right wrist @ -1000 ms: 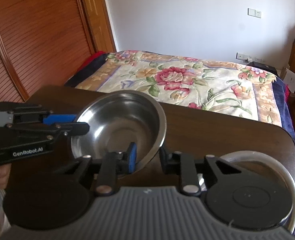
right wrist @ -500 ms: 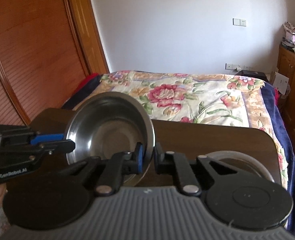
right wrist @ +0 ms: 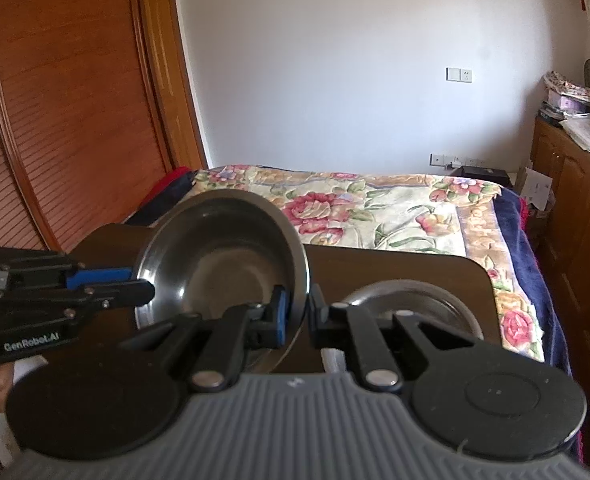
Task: Organize plates and bowls
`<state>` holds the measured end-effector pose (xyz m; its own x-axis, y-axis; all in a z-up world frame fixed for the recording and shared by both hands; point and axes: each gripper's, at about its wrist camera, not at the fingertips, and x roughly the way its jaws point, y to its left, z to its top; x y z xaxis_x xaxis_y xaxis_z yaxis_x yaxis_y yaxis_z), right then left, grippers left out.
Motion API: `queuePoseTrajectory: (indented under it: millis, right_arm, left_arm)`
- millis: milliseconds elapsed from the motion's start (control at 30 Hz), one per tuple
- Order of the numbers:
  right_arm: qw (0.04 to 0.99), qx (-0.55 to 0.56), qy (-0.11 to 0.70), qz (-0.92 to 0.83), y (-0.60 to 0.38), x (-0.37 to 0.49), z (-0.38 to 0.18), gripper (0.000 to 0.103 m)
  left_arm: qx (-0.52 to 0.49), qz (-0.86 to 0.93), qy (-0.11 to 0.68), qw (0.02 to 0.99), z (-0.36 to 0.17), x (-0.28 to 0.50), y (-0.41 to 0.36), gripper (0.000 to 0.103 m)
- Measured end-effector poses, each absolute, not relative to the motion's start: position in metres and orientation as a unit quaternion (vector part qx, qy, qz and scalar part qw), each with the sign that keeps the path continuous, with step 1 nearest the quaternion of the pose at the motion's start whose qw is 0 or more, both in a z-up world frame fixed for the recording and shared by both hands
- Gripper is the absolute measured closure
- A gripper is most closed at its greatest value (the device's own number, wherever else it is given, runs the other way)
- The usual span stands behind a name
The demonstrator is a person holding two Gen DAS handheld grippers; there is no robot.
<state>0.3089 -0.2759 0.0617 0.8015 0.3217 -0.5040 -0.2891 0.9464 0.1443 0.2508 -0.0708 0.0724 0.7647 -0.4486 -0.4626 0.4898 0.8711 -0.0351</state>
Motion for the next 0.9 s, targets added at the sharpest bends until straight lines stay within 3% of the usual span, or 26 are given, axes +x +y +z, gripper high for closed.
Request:
queuePoseTrajectory:
  millis: [900]
  right_arm:
    - [0.951, 0.017, 0.260, 0.165, -0.294, 0.227, 0.044, 0.091]
  left_arm:
    - [0.035, -0.266, 0.234, 0.934, 0.048, 0.146, -0.068, 0.056]
